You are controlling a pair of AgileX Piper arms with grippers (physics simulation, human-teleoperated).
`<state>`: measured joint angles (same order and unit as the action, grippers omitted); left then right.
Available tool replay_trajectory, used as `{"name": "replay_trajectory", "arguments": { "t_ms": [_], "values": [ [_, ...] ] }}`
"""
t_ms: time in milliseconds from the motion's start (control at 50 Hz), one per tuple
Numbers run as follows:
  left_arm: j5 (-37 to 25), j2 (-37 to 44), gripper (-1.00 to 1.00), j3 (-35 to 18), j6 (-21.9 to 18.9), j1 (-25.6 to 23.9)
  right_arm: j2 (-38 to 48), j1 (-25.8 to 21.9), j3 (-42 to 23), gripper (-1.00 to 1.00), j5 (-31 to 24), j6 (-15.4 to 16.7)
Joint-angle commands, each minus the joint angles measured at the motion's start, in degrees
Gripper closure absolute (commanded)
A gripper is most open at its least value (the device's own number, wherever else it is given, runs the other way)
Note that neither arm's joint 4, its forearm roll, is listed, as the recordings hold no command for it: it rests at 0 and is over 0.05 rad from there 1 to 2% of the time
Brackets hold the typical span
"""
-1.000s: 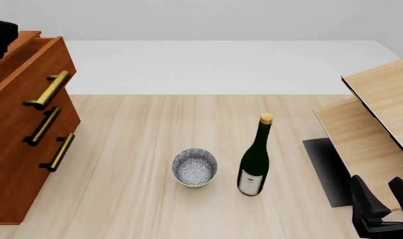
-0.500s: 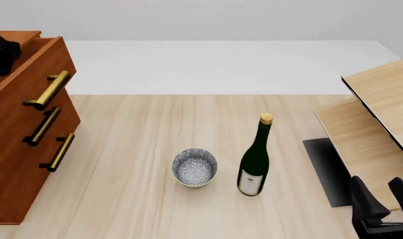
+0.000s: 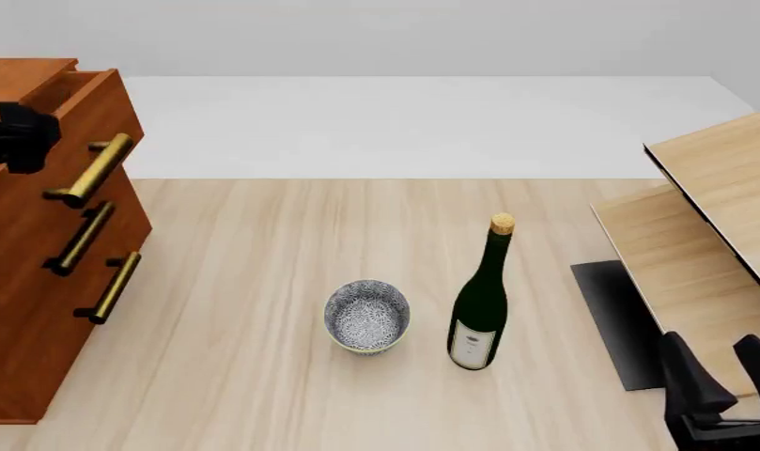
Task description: Close the bottom drawer of the cabinet and open the top drawer.
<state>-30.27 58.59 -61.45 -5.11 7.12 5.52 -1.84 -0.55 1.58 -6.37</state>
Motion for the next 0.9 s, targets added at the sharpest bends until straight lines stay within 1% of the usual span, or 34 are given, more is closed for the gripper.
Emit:
{"name": "replay_trajectory", "arguments": {
  "t_ms": [20, 280, 900],
  "values": [
    [0.5, 1.1, -1.00, 1.4, -0.6, 0.9, 0.1, 0.2, 0.0, -1.00, 0.1, -0.1],
    [1.3, 2.6, -1.00, 2.4, -0.9, 1.4, 0.2, 0.2, 0.0, -1.00, 0.2, -0.2],
    [3.6, 3.5, -1.00, 6.1, 1.4, 1.7, -0.1, 0.3, 0.1, -1.00, -0.1, -0.1]
  ]
}}
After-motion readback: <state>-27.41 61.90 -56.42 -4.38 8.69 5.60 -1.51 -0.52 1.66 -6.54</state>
